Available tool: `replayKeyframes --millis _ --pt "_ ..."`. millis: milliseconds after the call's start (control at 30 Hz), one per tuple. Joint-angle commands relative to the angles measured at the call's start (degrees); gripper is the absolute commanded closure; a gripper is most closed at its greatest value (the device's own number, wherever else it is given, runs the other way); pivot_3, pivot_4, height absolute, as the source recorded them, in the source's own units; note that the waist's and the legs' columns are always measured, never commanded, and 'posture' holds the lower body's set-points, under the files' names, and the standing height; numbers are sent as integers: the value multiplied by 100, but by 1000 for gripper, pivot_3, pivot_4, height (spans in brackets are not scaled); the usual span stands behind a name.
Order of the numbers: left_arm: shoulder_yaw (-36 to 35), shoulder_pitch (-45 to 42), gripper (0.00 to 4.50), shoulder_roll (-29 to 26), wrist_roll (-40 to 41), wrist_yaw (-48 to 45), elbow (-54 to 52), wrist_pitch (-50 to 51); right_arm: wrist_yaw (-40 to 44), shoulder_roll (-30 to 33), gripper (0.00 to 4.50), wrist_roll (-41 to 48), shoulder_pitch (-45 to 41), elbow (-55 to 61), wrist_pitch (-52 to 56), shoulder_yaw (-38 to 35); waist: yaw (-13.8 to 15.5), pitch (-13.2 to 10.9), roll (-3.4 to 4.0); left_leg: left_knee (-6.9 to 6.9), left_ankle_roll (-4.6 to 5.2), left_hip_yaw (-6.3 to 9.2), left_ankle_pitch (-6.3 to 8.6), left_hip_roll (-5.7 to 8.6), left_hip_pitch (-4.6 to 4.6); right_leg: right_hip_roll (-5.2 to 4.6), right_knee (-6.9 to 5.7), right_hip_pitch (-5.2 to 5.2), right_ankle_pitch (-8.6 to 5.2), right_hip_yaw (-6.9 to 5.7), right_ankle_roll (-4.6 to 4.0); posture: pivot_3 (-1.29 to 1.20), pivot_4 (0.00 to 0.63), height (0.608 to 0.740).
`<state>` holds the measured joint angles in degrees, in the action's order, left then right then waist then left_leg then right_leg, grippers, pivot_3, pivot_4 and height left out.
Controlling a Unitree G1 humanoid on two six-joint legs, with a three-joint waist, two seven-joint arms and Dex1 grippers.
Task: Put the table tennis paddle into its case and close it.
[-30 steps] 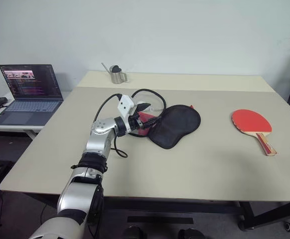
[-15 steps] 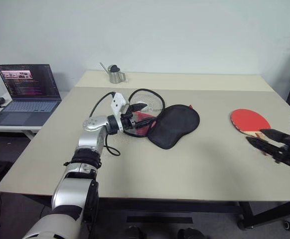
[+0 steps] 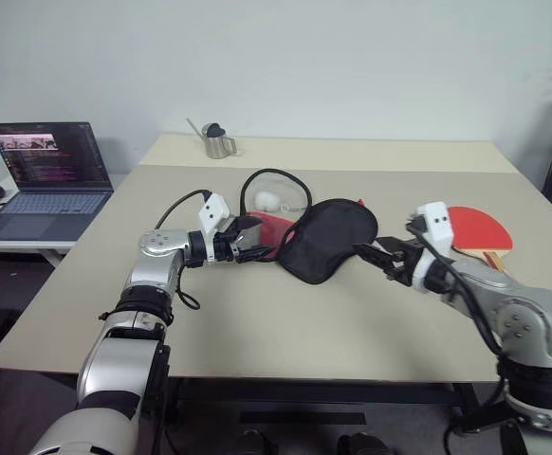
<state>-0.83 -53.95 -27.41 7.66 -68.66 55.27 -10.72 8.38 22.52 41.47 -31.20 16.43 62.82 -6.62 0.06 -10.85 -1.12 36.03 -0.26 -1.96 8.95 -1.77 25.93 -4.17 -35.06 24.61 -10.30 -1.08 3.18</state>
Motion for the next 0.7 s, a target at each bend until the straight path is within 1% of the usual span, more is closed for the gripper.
replayKeyframes --millis 33,300,533,700 --pt "-89 -186 453 -50 43 5 -85 -164 -244 -296 1235 -481 -352 -594 -250 198 17 0 0 0 0 0 0 1 2 0 0 1 0 0 0 0 150 740" --pt "-73 -116 453 -43 81 -7 -348 -150 -221 -813 1235 -1250 -576 -1708 -640 539 -14 1 -1 -3 0 -1 0 -1 4 4 -2 3 0 1 0 0 150 740" --pt "-78 -118 453 -58 88 -14 -422 -129 -45 -1379 1235 -1278 -673 -1811 -557 548 -42 1 -1 -3 0 0 0 -6 3 11 -8 7 1 3 0 0 150 740" --pt "-56 -139 453 -8 81 -14 -421 -127 40 -1528 1235 -1621 -828 -2281 -905 668 -38 1 -2 -2 0 0 0 -6 3 11 -9 7 1 3 0 0 150 740"
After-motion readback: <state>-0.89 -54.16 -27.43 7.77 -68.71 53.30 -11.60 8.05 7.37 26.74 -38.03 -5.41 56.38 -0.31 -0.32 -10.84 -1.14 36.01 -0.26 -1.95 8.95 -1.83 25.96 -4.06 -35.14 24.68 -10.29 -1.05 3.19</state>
